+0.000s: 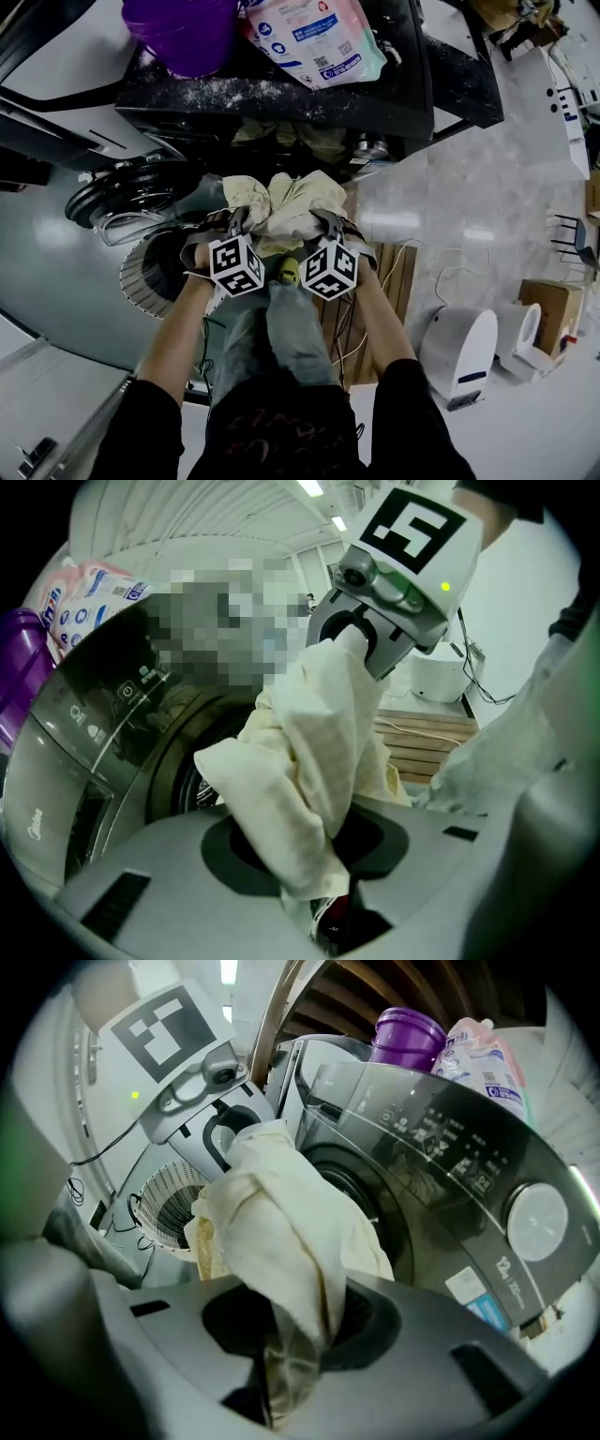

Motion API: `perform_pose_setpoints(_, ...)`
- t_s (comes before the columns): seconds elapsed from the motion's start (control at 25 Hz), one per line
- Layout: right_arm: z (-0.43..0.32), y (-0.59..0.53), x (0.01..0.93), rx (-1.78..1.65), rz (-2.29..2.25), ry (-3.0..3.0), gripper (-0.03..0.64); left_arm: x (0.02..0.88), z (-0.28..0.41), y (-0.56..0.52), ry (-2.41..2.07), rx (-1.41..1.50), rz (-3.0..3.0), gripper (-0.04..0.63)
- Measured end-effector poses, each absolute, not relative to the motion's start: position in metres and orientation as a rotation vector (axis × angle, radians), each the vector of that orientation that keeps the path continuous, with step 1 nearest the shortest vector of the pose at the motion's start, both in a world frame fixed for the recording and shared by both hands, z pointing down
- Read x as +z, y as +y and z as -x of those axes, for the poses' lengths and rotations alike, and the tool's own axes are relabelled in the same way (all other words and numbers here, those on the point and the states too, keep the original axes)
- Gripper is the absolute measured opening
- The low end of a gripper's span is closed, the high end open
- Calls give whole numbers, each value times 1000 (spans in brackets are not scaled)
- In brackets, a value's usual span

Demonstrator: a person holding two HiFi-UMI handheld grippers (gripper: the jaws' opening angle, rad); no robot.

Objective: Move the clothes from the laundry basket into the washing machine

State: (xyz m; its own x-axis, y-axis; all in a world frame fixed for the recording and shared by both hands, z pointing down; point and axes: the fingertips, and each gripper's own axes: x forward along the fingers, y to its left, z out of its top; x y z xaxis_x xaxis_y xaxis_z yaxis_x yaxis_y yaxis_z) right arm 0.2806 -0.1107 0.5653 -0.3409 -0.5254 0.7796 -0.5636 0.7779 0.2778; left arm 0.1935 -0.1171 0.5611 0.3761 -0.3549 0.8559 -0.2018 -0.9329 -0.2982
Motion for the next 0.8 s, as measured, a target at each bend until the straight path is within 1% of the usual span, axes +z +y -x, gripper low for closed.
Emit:
perform_pose_setpoints(0.4,-272,-138,633,-35,-881,-2034,100,629,-184,-145,590,-1516,2434,144)
perform_pose_setpoints(0.8,-274,-186,697,-140,-1002,-2035,98,696,-185,-195,683,-1400,2346,144)
